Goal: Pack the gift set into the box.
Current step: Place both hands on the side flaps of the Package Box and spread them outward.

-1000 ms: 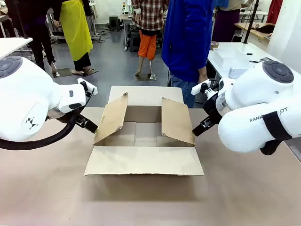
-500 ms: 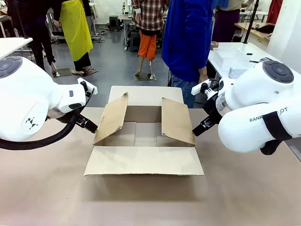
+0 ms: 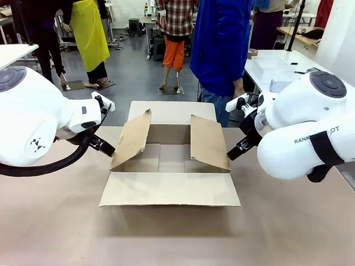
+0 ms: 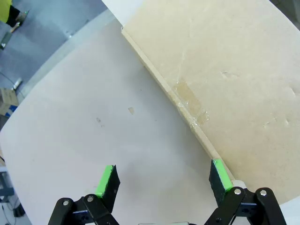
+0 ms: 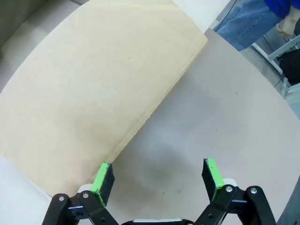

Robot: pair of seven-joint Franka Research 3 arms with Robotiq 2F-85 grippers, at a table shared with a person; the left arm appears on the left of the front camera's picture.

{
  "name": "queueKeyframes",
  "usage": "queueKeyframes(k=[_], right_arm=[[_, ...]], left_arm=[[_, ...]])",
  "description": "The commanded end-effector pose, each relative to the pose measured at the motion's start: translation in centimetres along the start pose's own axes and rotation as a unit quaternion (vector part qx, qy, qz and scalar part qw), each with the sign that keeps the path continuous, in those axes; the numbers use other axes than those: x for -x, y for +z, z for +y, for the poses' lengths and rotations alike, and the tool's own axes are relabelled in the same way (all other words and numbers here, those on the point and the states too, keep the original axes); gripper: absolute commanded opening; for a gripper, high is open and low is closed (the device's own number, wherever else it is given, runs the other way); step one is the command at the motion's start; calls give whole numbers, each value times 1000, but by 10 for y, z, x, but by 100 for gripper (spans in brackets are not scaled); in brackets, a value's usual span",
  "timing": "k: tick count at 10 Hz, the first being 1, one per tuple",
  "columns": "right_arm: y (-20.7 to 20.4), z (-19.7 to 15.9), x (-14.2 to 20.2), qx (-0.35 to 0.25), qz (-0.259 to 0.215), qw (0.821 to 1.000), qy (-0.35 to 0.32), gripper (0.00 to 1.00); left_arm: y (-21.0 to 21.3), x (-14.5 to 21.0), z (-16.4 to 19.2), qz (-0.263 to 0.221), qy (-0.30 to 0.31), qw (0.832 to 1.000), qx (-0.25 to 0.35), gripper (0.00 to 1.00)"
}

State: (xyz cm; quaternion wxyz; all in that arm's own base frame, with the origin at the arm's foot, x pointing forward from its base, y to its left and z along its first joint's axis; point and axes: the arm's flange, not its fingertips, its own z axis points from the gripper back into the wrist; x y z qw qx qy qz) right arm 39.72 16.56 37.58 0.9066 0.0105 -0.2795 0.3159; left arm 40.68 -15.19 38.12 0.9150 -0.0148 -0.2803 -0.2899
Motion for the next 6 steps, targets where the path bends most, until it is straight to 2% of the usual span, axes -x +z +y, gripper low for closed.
queueKeyframes(k=[1, 2, 3, 5, 6], right_arm=[[14, -9, 4, 9, 24, 1000, -10, 100], [31, -20, 10, 18, 64, 997, -27, 100], [50, -30, 16, 6, 81, 995, -54, 100], [100, -70, 27, -43, 60, 989, -128, 100], [135, -96, 39, -66, 50, 977, -196, 100]], left_arm=[[18, 6, 6, 40, -11, 998, -48, 100], [40, 13, 12, 53, -18, 998, -38, 100], [66, 20, 18, 50, -13, 998, -31, 100], [123, 34, 40, -11, 18, 1000, 15, 100], [158, 45, 57, -25, 67, 997, 38, 100]])
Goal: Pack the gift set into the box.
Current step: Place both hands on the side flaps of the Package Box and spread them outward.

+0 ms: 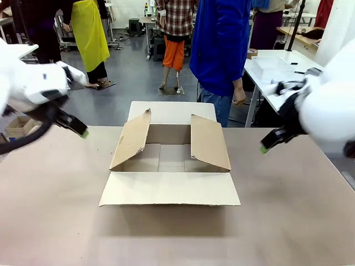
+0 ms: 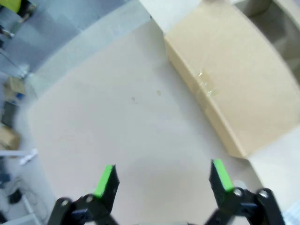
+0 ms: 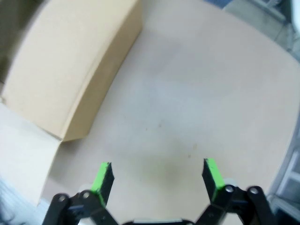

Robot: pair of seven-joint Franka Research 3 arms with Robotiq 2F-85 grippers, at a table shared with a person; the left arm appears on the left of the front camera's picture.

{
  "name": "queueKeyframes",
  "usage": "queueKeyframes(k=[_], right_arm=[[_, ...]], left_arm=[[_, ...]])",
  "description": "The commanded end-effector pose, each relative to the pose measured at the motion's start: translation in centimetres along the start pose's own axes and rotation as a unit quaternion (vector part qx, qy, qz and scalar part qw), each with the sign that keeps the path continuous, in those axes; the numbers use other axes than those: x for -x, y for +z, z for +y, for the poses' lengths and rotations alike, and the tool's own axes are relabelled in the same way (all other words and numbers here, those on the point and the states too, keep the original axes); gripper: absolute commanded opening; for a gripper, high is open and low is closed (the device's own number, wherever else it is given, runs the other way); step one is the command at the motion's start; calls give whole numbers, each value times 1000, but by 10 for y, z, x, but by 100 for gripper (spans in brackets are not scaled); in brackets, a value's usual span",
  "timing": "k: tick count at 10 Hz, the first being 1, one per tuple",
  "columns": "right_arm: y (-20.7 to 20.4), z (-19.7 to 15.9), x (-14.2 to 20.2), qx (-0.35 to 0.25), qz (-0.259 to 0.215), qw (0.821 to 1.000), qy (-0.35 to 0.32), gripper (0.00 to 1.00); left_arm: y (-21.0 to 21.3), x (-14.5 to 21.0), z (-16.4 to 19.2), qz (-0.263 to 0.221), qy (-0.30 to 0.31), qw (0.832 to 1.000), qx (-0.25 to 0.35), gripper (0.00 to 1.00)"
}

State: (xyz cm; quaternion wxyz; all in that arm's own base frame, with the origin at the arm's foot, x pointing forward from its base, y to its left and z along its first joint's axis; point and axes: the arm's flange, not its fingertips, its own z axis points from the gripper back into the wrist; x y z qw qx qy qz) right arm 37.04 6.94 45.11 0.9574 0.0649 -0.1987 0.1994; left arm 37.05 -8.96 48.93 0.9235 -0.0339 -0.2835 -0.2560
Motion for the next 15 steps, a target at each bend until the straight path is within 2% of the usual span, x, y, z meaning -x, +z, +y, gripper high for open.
queueKeyframes(k=[1, 2, 3, 4, 5, 6, 7, 8, 9, 10, 15], right_arm=[[74, -44, 20, -45, -46, 989, -132, 100], [111, -71, 40, -113, -84, 971, -191, 100], [141, -101, 63, -173, -126, 944, -250, 100], [162, -132, 91, -230, -166, 912, -297, 100], [170, -156, 115, -283, -198, 879, -330, 100], [171, -178, 138, -323, -232, 842, -364, 100], [164, -197, 155, -337, -249, 811, -408, 100], [152, -213, 170, -344, -254, 786, -447, 100], [184, -189, 156, -304, -219, 841, -389, 100], [184, -189, 156, -304, -219, 841, -389, 100], [184, -189, 156, -304, -219, 841, -389, 100]], left_arm=[[66, 53, 39, 2, 135, 991, 1, 100], [95, 71, 69, 0, 216, 976, 6, 100], [121, 96, 94, -42, 253, 965, 57, 100], [142, 125, 113, -122, 239, 948, 171, 100], [150, 152, 133, -185, 263, 920, 225, 100], [153, 180, 152, -250, 291, 882, 274, 100], [151, 205, 169, -323, 334, 834, 297, 100], [143, 220, 171, -359, 344, 807, 320, 100], [132, 216, 165, -337, 365, 817, 294, 100], [177, 209, 197, -294, 358, 848, 258, 100], [177, 209, 197, -294, 358, 848, 258, 100]])
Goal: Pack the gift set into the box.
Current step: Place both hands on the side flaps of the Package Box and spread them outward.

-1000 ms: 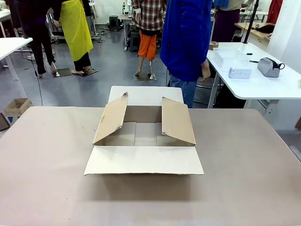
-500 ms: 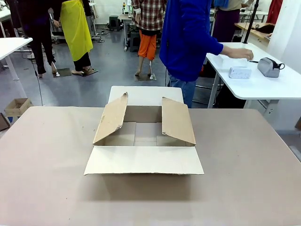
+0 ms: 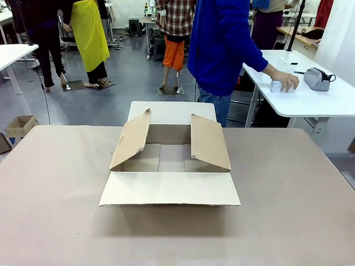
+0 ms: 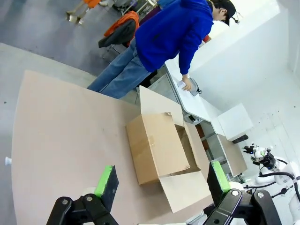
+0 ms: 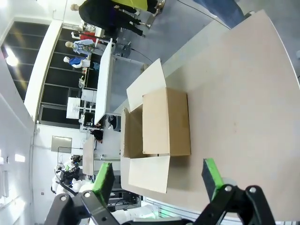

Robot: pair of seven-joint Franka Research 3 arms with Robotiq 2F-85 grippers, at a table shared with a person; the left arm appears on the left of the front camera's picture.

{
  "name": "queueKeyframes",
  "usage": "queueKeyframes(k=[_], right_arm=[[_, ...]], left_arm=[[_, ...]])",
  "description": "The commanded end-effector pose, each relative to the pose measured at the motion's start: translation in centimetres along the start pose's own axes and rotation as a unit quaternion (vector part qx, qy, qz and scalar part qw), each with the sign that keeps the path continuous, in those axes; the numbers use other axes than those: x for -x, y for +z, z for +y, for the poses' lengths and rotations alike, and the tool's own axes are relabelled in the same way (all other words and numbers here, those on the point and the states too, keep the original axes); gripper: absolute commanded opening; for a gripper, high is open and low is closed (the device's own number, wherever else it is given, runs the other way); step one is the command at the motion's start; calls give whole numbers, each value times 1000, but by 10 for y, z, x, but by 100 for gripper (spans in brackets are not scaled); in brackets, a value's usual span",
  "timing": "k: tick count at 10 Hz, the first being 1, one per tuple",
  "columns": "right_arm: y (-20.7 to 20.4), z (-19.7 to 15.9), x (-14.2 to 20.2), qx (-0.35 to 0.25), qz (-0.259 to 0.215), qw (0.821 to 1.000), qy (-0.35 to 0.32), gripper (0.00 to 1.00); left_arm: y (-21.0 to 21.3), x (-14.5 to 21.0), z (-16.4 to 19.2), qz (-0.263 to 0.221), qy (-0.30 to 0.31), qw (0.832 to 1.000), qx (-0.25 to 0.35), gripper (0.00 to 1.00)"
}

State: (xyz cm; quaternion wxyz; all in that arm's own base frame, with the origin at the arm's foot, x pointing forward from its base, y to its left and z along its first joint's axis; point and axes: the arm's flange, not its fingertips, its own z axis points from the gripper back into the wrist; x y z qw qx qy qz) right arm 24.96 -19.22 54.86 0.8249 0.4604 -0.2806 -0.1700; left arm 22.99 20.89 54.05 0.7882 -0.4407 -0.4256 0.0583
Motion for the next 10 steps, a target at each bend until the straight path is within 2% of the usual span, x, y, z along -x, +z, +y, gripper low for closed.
queueKeyframes(k=[1, 2, 3, 4, 5, 7, 8, 10], right_arm=[[2, -3, -2, -13, -4, 1000, 12, 100], [0, 0, 0, 0, 0, 1000, 0, 100], [-22, 18, 4, 28, 17, 999, 40, 100], [-52, 42, 8, 63, 33, 994, 84, 100], [-84, 66, 13, 99, 24, 986, 133, 100], [-162, 111, 39, 131, 82, 955, 252, 100], [-196, 124, 57, 125, 111, 938, 303, 100], [-270, 139, 98, 108, 135, 896, 409, 100]], left_arm=[[3, -2, 2, -5, -8, 1000, 9, 100], [3, -2, 2, -5, -8, 1000, 9, 100], [2, 0, 0, -1, 1, 1000, 0, 100], [-24, -2, -20, 52, -25, 998, -10, 100], [-54, 1, -46, 119, -70, 990, 9, 100], [-136, 10, -91, 247, -146, 958, -7, 100], [-177, 12, -101, 269, -163, 947, -63, 100], [-263, 23, -125, 371, -205, 898, -116, 100]])
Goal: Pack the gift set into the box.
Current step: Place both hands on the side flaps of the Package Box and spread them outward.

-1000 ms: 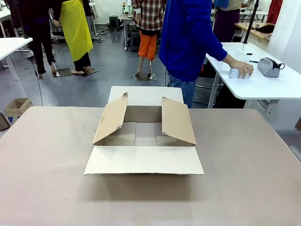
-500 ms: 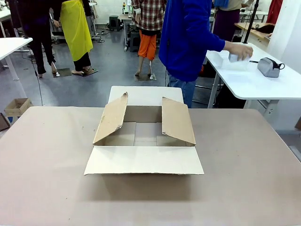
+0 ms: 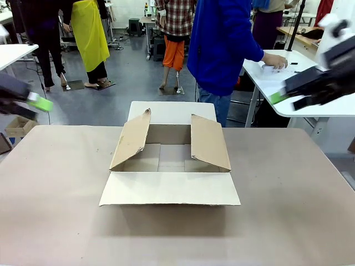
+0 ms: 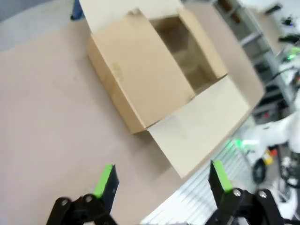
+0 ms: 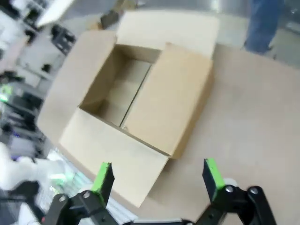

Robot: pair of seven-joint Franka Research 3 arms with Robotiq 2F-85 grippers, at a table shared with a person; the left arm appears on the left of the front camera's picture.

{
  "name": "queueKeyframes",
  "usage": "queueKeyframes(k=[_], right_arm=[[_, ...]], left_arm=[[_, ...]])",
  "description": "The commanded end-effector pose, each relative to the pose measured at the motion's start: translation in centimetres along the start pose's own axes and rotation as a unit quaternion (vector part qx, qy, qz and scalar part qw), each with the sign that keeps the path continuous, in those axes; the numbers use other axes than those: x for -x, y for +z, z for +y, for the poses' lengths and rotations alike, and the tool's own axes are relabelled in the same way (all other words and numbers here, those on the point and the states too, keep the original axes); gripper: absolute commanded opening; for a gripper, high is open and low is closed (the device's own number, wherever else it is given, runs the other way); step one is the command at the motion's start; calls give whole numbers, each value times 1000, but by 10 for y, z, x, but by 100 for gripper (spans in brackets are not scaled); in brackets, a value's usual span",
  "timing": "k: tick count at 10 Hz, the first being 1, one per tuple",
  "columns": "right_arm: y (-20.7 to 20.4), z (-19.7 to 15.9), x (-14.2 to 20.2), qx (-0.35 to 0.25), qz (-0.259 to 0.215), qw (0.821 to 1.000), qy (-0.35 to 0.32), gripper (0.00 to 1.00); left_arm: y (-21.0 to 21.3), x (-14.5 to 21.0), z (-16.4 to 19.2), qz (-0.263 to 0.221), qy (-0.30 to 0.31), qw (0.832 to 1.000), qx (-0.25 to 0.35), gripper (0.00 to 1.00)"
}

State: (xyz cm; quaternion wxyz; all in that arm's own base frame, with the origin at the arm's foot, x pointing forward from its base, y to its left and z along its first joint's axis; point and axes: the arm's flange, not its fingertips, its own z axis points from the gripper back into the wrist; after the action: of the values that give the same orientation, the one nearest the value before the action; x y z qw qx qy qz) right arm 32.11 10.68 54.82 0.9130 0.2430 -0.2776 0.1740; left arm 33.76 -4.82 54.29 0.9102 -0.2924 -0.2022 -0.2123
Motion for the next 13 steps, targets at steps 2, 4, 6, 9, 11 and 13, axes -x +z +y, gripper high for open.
queueKeyframes(k=[2, 4, 6, 9, 11, 13], right_arm=[[-75, 10, 0, -42, -31, 989, 135, 100], [-86, -1, 9, -96, -49, 977, 182, 100], [-100, -22, 14, -190, -30, 962, 195, 100], [-93, -12, 8, -157, -44, 967, 194, 100], [-93, -12, 8, -157, -44, 967, 194, 100], [-93, -12, 8, -157, -44, 967, 194, 100]], left_arm=[[-51, -75, -10, 105, -26, 992, -72, 100], [-89, -93, -19, 121, -44, 989, -72, 100], [-92, -86, -19, 116, -41, 990, -65, 100], [-92, -86, -19, 116, -41, 990, -65, 100], [-101, -94, -41, 135, -44, 986, -86, 100], [-144, -122, -79, 210, -72, 969, -107, 100]])
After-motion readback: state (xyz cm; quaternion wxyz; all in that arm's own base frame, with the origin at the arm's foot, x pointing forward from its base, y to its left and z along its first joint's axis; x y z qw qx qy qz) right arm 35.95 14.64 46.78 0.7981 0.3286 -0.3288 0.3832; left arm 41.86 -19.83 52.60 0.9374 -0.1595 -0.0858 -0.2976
